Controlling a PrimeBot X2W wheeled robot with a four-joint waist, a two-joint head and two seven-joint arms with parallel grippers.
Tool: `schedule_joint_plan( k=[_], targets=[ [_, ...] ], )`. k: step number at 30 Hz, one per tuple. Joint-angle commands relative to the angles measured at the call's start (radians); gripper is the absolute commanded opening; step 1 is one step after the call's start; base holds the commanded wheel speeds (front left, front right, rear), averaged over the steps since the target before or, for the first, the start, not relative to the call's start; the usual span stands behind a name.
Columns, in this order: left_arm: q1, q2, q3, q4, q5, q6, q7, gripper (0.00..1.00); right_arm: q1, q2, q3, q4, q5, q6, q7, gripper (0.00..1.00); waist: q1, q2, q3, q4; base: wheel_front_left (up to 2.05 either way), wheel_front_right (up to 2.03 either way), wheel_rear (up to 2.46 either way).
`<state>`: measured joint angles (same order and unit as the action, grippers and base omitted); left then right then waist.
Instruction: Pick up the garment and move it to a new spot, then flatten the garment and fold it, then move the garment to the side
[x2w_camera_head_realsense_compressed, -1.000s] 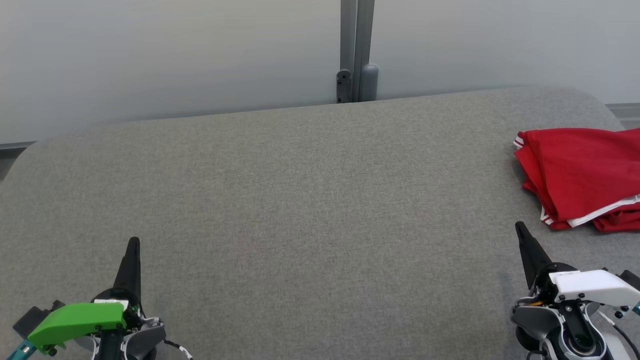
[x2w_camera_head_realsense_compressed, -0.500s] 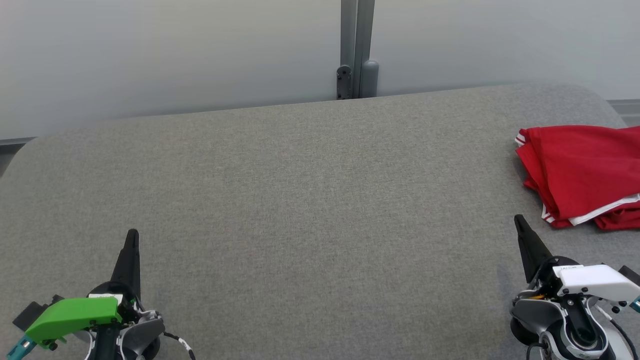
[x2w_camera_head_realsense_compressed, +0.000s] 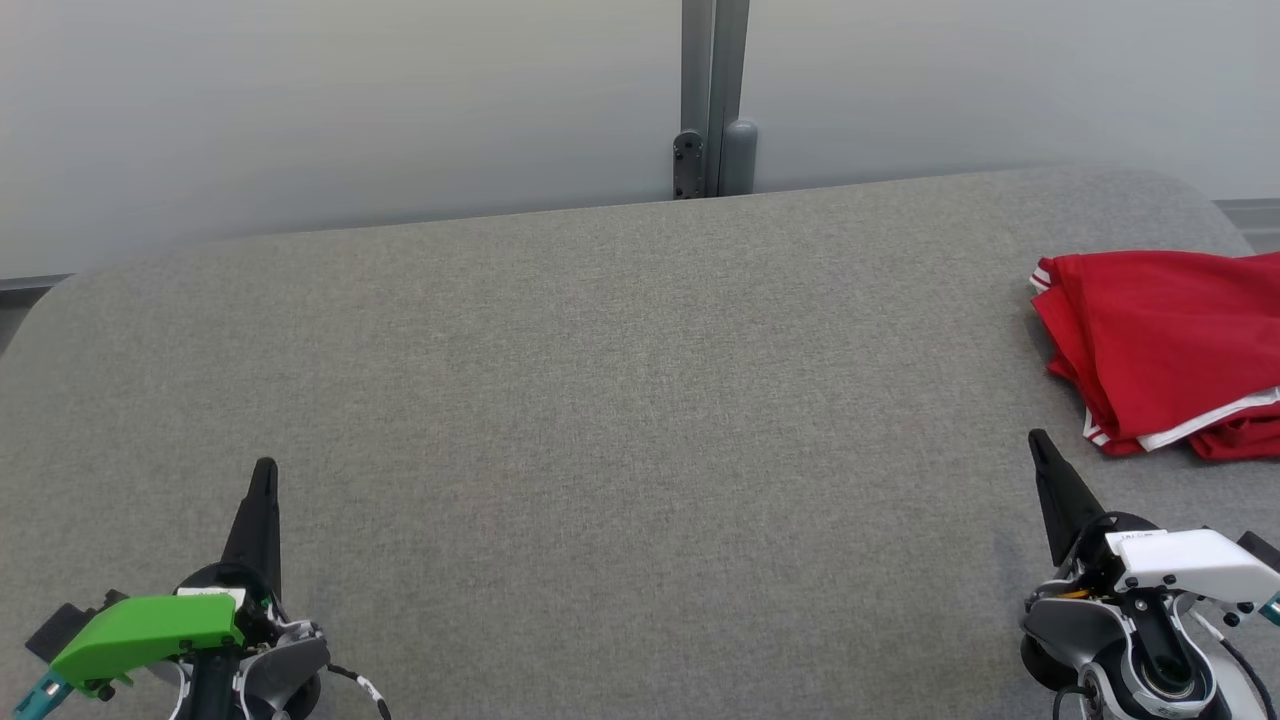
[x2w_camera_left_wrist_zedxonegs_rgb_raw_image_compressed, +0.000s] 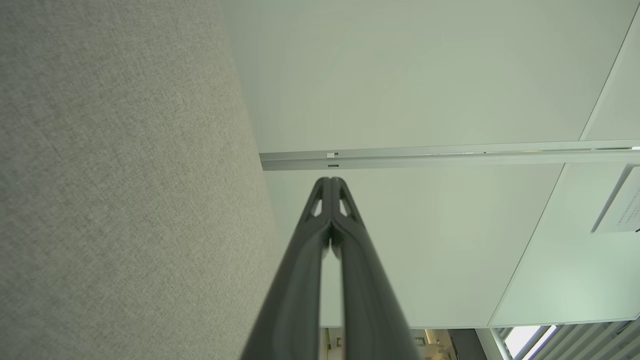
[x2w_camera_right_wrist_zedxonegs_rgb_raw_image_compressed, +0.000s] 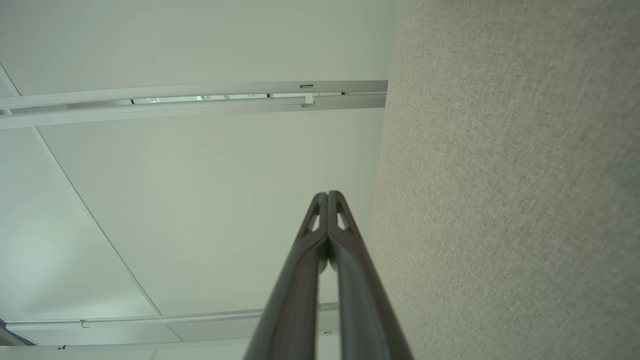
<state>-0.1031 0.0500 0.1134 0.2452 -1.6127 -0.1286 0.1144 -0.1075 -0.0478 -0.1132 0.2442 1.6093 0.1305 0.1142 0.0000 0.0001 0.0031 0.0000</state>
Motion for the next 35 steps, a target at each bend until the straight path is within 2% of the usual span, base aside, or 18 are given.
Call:
schedule_joint_plan(
  k=[1,35],
  targets=[
    [-0.013,0.000,0.003,-0.001,0.000,-0.004,0.003,0.00,-0.005,-0.005,-0.002,0.002,0.007,0.000,0.003,0.00,0.0000,-0.0001,0.000,0.000,0.00,0.00,0.00],
    [-0.013,0.000,0.002,-0.001,0.000,-0.004,0.003,0.00,-0.005,-0.005,-0.002,0.002,0.007,0.000,0.003,0.00,0.0000,-0.0001,0.000,0.000,0.00,0.00,0.00]
  ],
)
